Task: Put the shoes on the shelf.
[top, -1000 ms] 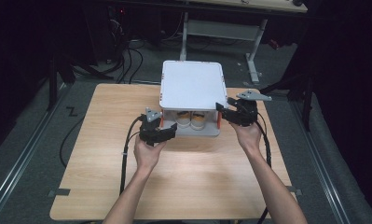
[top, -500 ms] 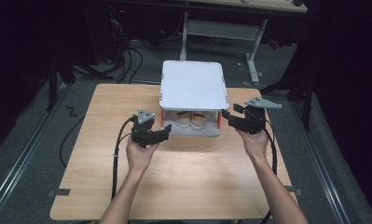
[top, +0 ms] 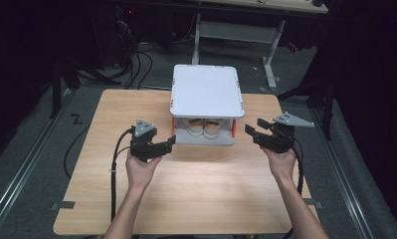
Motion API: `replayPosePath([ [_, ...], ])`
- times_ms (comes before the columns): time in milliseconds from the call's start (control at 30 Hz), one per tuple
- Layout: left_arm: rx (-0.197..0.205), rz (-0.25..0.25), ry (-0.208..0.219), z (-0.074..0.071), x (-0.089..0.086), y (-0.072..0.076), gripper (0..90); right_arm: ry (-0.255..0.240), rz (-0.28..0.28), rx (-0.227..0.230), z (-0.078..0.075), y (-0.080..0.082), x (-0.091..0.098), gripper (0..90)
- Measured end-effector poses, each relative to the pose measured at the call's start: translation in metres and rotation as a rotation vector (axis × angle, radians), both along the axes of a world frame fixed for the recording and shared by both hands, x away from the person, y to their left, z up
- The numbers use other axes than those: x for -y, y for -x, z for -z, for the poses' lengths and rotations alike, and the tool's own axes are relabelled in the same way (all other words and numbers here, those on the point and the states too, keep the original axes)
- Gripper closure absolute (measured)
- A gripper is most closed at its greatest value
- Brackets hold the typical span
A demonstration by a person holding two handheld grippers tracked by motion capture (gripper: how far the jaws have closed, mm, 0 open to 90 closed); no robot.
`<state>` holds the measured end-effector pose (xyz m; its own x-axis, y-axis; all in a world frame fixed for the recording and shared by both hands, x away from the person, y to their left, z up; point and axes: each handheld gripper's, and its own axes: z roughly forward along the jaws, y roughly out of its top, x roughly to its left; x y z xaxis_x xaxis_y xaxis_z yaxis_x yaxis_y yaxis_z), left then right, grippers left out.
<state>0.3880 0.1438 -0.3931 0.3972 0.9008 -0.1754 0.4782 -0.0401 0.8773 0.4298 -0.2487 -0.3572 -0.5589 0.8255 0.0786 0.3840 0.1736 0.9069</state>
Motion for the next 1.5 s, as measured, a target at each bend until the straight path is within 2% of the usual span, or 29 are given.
replayPosePath([
  [533, -0.002, -0.013, 0.012, 0.004, -0.016, 0.016, 24.7, -0.045, 0.023, 0.0, 0.014, 0.024, 0.027, 42.4],
  [767, -0.007, -0.008, -0.005, 0.008, -0.02, 0.023, 24.6, -0.048, 0.026, -0.001, 0.022, 0.035, 0.035, 42.4],
  [1200, -0.037, 0.002, -0.014, 0.019, -0.024, 0.035, 24.5, -0.063, 0.039, -0.036, 0.044, 0.051, 0.049, 42.3],
  [1500, -0.064, -0.001, -0.012, 0.033, -0.028, 0.041, 24.5, -0.071, 0.044, -0.067, 0.063, 0.058, 0.052, 42.1],
])
